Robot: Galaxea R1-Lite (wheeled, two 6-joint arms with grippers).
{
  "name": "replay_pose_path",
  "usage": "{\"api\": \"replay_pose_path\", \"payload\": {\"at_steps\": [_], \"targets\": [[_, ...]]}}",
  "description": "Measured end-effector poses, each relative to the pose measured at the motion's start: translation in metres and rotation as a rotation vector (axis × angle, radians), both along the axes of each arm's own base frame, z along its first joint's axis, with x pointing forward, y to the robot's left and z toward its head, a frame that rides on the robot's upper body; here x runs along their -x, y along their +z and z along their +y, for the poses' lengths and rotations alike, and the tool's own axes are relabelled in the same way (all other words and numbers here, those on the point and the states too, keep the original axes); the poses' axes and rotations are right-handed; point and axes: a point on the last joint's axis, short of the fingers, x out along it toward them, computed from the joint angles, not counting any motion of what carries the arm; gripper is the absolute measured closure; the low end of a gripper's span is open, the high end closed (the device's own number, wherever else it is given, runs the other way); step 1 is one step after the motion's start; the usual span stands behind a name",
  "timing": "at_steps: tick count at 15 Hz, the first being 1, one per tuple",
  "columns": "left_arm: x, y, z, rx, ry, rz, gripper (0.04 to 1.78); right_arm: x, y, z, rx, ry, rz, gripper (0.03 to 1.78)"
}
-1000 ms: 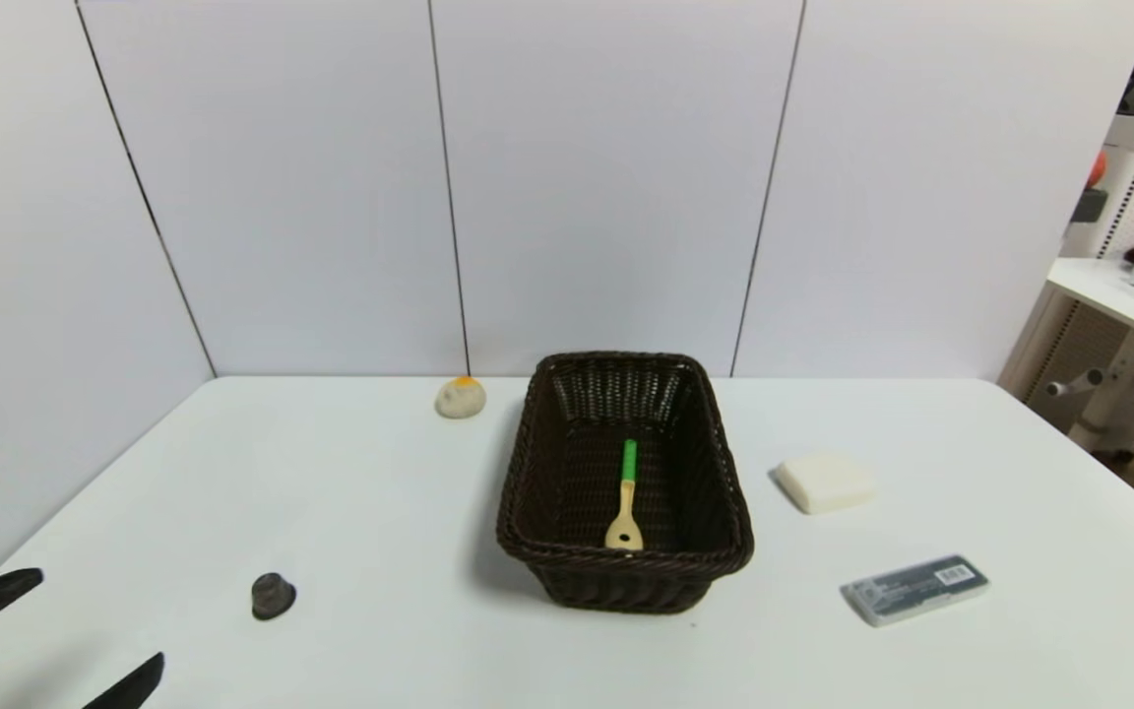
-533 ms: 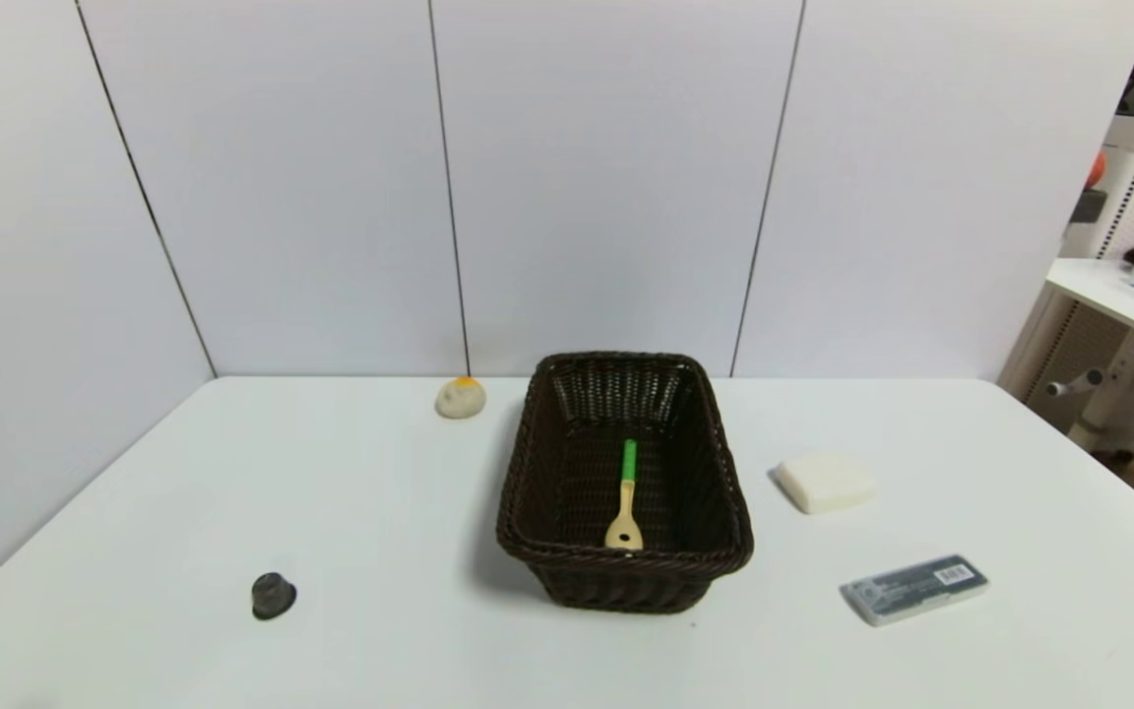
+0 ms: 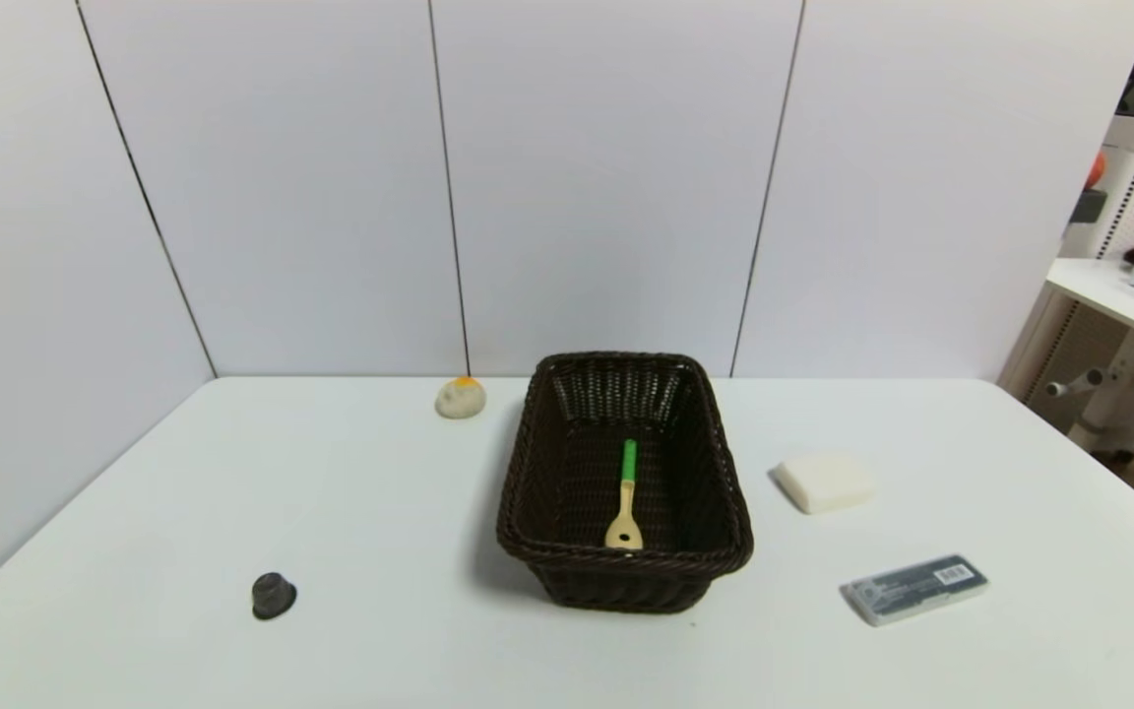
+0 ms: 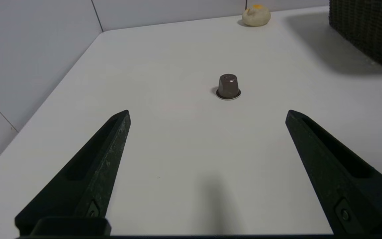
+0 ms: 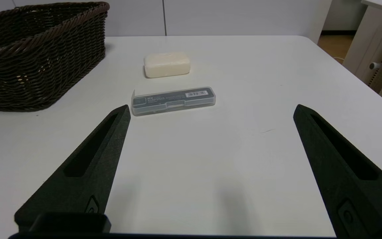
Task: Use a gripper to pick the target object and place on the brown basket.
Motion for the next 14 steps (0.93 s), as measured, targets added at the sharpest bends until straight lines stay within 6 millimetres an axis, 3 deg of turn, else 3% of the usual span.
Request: {"api": "replay_pose_path", "payload": {"at_steps": [14], "targets": [[0.0011, -0.0001, 0.0004, 0.033, 0.022, -0.016, 0.13, 0.0, 0.0, 0.0, 0.002, 0.001, 0.0, 0.11]]}}
